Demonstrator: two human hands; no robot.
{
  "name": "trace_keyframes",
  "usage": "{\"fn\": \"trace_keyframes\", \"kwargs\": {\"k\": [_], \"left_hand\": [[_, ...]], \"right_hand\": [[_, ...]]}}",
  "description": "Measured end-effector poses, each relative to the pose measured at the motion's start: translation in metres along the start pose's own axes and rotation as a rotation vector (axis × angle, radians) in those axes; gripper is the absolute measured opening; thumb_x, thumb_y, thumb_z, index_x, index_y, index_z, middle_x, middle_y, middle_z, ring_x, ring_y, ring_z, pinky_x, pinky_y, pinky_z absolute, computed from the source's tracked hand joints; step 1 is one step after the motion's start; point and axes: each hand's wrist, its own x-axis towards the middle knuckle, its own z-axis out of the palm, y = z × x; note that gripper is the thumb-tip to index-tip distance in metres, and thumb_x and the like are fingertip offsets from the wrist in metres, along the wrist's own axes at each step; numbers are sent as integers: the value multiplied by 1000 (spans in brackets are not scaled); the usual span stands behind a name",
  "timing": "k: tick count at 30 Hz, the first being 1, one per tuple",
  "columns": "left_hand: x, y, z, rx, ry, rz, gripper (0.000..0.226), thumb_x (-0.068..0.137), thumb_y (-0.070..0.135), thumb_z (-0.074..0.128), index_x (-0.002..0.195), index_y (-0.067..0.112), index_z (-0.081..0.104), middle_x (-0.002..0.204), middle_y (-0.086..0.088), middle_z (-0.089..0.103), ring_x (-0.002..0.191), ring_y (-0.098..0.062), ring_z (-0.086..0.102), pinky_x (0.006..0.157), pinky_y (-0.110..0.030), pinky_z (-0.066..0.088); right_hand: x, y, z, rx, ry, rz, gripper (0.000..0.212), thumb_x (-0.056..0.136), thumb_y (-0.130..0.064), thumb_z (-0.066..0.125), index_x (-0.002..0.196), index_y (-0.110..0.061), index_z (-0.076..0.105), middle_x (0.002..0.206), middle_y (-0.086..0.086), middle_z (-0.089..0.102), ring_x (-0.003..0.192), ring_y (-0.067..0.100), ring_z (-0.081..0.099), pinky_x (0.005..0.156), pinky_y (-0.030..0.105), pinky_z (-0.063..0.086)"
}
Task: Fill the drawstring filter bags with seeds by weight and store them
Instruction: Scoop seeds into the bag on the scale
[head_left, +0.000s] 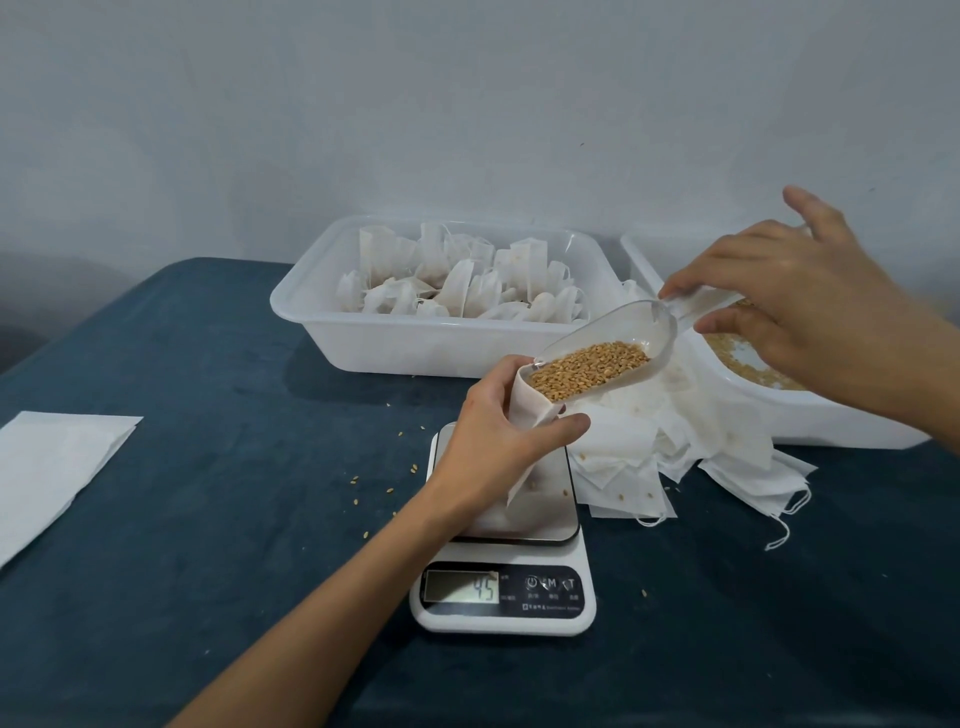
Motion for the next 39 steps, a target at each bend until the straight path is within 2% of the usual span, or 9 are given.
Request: {"fn": "trace_keyframes", "kwargs": {"k": [8, 13, 21, 29, 33, 39], "left_hand": [[0, -1, 0, -10, 0, -1, 45, 76, 26, 86, 116, 19, 65, 110, -2, 75, 107, -28, 72, 102, -54, 54], [-1, -1, -1, -7, 1, 8, 40, 80, 20, 86, 114, 16, 65, 105, -2, 76, 102, -27, 72, 97, -44, 56], [-1, -1, -2, -10, -2, -5, 41, 81, 18, 86, 116, 16, 65, 108, -3, 76, 104, -27, 72, 100, -50, 56], [-2, 0, -2, 5, -7, 0, 41, 81, 19, 86, 116, 18, 65, 106, -1, 76, 102, -24, 72, 98, -45, 56], [-2, 1, -2, 14, -3, -7, 45, 78, 26, 85, 117, 19, 64, 107, -2, 76, 102, -24, 72, 97, -45, 56], [-2, 4, -2, 7, 2, -11, 47, 76, 27, 85, 118, 23, 65, 112, 0, 76, 107, -24, 72, 102, -50, 55]], "right_hand": [[-1, -1, 0, 7, 5, -2, 31, 86, -10, 73, 115, -18, 71, 105, 1, 70, 110, 34, 61, 122, 57, 8], [0, -1, 2, 6, 3, 3, 31, 86, -11, 72, 116, -18, 71, 105, 0, 69, 111, 33, 61, 122, 56, 7], [0, 0, 4, -3, 11, -6, 30, 86, -15, 70, 116, -20, 70, 105, 0, 69, 109, 33, 61, 121, 57, 8], [0, 0, 4, -4, 21, -15, 30, 85, -13, 71, 115, -19, 70, 104, 1, 70, 108, 33, 62, 121, 59, 10], [-1, 0, 4, -11, 22, -17, 30, 85, -16, 69, 115, -19, 70, 105, 0, 70, 109, 33, 62, 121, 59, 9], [0, -1, 6, -8, 39, -30, 31, 84, -12, 72, 115, -19, 70, 104, 0, 70, 107, 34, 62, 120, 59, 10]]}}
